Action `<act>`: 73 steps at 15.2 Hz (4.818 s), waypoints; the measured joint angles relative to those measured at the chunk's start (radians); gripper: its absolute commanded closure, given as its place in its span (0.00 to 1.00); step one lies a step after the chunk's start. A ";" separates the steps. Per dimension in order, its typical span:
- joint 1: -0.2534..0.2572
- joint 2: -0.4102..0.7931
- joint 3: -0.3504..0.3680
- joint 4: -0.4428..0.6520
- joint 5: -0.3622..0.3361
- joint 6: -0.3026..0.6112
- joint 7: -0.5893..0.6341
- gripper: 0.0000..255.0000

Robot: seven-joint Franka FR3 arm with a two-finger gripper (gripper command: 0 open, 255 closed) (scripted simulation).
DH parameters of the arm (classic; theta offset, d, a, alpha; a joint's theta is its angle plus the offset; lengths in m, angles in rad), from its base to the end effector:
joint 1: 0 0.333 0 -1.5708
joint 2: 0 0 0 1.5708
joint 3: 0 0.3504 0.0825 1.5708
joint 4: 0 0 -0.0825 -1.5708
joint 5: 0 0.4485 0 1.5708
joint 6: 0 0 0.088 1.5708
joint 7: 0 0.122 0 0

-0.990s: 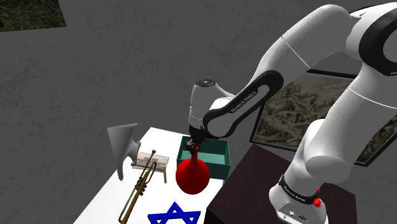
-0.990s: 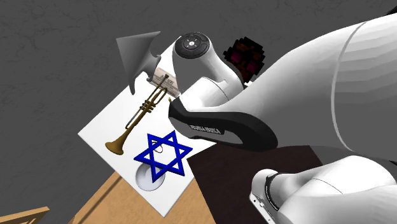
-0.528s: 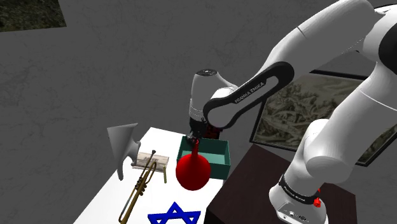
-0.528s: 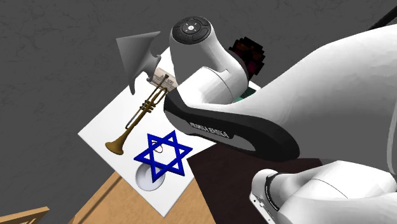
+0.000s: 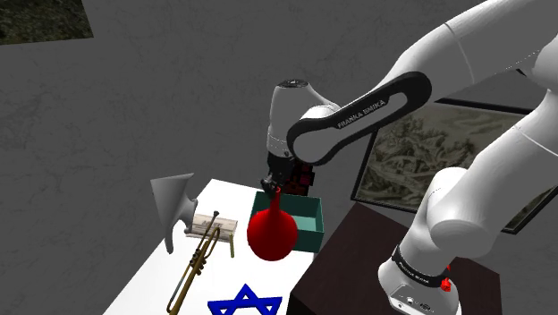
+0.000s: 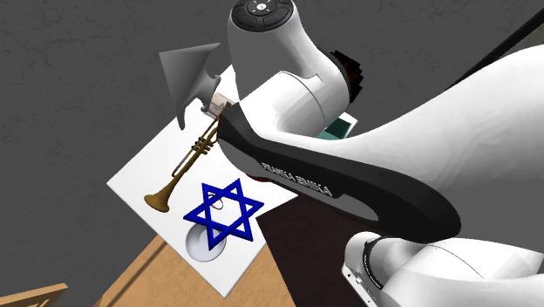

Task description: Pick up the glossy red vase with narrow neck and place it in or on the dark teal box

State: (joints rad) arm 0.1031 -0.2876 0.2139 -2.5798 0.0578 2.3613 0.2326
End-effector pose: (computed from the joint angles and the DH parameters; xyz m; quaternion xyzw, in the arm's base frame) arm 0.4447 0.1435 0.3396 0.9993 0.0190 0.0333 0.0002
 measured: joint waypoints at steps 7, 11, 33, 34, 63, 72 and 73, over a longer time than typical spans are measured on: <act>0.004 -0.056 -0.007 0.049 0.007 -0.104 -0.005 1.00; 0.003 -0.081 -0.013 0.084 0.008 -0.165 -0.011 1.00; -0.144 -0.013 -0.283 0.540 -0.070 -0.555 -0.374 1.00; -0.146 -0.005 -0.288 0.551 -0.071 -0.558 -0.382 1.00; -0.149 0.068 -0.297 0.242 -0.068 -0.178 -0.393 1.00; -0.148 0.128 -0.300 0.178 -0.063 -0.054 -0.397 1.00; -0.147 0.135 -0.299 0.171 -0.062 -0.040 -0.397 1.00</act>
State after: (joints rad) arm -0.0443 -0.1524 -0.0855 -2.4089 -0.0046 2.3215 -0.1641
